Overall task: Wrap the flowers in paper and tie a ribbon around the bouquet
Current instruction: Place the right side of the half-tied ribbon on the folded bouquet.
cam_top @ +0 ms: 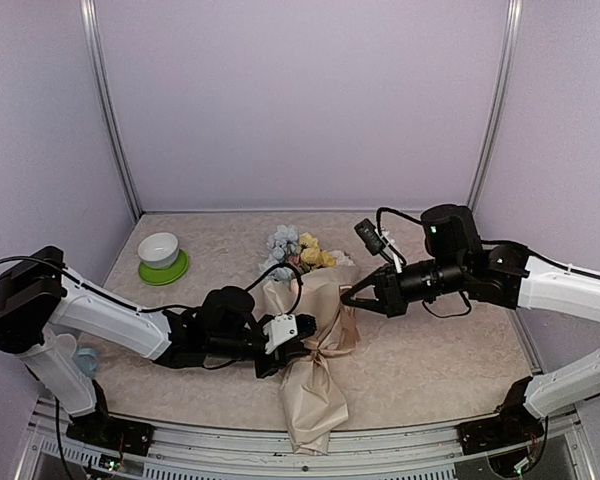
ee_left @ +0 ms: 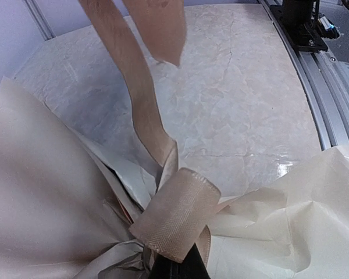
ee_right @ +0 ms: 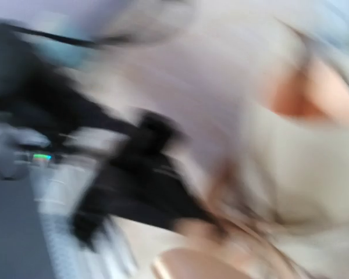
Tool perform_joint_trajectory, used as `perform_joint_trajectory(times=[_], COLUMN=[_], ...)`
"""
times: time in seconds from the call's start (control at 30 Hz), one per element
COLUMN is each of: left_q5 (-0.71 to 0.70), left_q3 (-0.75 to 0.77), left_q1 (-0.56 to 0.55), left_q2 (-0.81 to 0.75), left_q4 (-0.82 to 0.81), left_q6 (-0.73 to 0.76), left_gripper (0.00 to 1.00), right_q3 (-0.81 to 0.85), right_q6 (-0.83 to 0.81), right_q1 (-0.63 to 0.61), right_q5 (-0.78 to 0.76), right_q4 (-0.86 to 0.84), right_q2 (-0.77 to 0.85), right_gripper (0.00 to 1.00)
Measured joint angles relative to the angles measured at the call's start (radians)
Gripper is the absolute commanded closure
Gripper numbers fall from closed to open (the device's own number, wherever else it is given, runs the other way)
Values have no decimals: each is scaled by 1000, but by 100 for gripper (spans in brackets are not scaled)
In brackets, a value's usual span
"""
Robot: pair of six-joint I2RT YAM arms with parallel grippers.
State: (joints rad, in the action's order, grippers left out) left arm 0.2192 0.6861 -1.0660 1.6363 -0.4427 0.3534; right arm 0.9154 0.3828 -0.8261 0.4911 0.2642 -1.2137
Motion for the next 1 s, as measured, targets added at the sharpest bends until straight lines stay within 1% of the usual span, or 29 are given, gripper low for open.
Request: perform_joint_trajectory(times=[0.1, 0.23, 0.3, 0.4, 0.53, 0.7, 0.73, 0.77, 0.8, 0.83, 0.87, 0.9, 0.93, 0.97, 1.0], left_q5=[-27, -73, -90, -113, -148, -188, -192, -197, -201, -202, -205, -206, -207, -207, -207], left_q3=[-20, -57, -73, -90, -103, -103, -103, -103, -103, -103, -103, -103, -103, -103, -103], left_q1=[-3, -31, -46, -63, -81, -98, -100, -101, -102, -102, -103, -103, -103, -103, -104], left_q2=[-14, -39, -50, -61, -63, -63, -63, -63, -63, -63, -63, -63, -63, -63, -63], left_q4=[-15, -44, -54, -73, -97, -111, -112, -112, -111, -111, -111, -111, -111, -111, -111], left_q6=[0, 6, 6, 6, 6, 6, 6, 6, 6, 6, 6, 6, 6, 7, 7], left_gripper=[100, 100, 100, 100, 100, 100, 100, 100, 100, 100, 100, 100, 100, 100, 100], right_q3=[7, 98, 177, 315, 442, 604, 646, 689, 727, 752, 783, 796, 800, 801, 805], right_q6=[17, 57, 66, 91, 142, 175, 172, 166, 158, 158, 134, 127, 121, 107, 97], right_q1=[-10, -35, -53, -68, -74, -103, -118, -135, -152, -164, -177, -187, -196, -201, -202], right_q5=[79, 117, 107, 52, -10, -31, -26, -18, -11, -5, 0, 2, 1, -2, -6], right_q4=[-126, -261, -275, -283, -284, -267, -249, -226, -199, -176, -139, -112, -84, -62, -41], right_q2=[-3, -132, -216, -343, -455, -615, -655, -696, -732, -757, -785, -799, -803, -803, -803], right_gripper=[100, 100, 100, 100, 100, 99, 95, 87, 75, 61, 43, 28, 8, 1, 0])
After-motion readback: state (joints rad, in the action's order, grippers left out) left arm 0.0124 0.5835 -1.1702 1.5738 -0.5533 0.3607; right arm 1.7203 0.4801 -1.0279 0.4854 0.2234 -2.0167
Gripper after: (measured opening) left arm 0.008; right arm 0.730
